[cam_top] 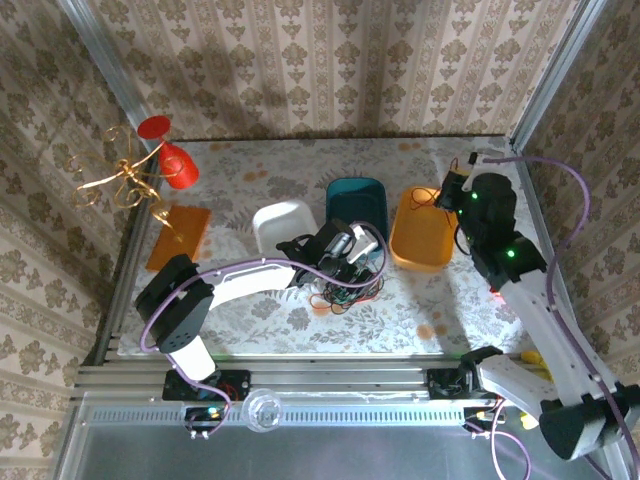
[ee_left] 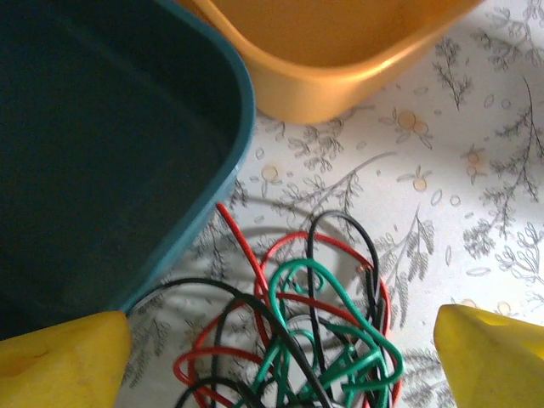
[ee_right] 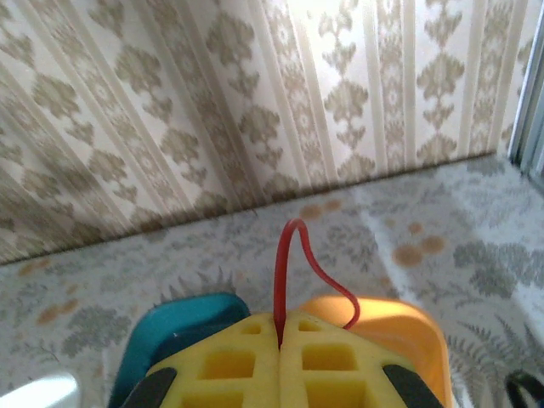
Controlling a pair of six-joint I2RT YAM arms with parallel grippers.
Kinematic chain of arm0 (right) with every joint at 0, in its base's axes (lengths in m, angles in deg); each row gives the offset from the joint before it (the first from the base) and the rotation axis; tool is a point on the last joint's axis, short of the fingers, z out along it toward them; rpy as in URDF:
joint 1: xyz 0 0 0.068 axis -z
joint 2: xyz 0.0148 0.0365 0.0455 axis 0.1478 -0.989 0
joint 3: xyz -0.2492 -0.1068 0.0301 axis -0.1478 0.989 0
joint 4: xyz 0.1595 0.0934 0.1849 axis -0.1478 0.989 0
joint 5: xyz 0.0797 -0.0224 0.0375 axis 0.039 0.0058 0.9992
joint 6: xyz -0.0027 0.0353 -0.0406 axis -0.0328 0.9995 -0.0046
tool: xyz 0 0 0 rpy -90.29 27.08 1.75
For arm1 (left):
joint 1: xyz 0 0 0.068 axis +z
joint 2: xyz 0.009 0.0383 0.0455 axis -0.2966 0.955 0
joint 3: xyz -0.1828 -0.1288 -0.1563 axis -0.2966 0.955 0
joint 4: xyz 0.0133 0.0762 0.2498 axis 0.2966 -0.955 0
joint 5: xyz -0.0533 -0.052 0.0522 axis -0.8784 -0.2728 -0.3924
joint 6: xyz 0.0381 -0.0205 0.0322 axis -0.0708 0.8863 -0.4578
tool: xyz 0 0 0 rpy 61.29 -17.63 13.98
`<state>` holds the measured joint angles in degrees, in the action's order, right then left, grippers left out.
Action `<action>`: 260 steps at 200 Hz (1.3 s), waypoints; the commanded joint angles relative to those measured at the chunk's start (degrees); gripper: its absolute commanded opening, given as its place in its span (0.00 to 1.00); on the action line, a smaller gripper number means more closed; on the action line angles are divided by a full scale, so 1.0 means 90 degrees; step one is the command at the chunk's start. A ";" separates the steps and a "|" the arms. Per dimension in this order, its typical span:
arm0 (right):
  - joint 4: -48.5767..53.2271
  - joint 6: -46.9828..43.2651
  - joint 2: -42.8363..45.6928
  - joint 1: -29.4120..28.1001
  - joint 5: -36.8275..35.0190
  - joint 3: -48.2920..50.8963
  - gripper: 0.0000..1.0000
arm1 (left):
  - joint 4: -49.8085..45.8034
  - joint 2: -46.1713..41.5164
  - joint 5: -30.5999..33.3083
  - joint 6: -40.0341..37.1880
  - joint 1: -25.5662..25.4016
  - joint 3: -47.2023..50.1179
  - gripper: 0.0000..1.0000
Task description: Untangle the cables
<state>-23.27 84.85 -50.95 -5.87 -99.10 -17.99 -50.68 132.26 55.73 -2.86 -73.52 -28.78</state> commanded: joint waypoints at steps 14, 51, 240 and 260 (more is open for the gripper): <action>-0.0094 0.0500 -0.0500 0.0126 0.0008 0.0698 0.00 | 0.0393 -0.0283 0.0496 0.0092 0.0018 -0.0083 0.99; -0.0359 0.0949 -0.1481 0.0271 0.0532 0.1202 0.00 | 0.0735 -0.0407 0.0697 0.0527 0.0212 0.0085 1.00; 0.1700 0.1004 -0.1298 -0.0064 -0.0568 0.0358 0.52 | 0.0869 -0.0683 0.1517 0.0741 0.0355 0.0463 1.00; 0.1533 0.0384 -0.0931 -0.0508 0.0420 0.0509 0.51 | 0.0961 -0.0662 0.1461 0.0856 0.0416 0.0507 1.00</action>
<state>-10.99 94.49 -62.64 -6.50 -100.15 -15.45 -43.91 127.71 68.43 3.00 -70.55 -25.04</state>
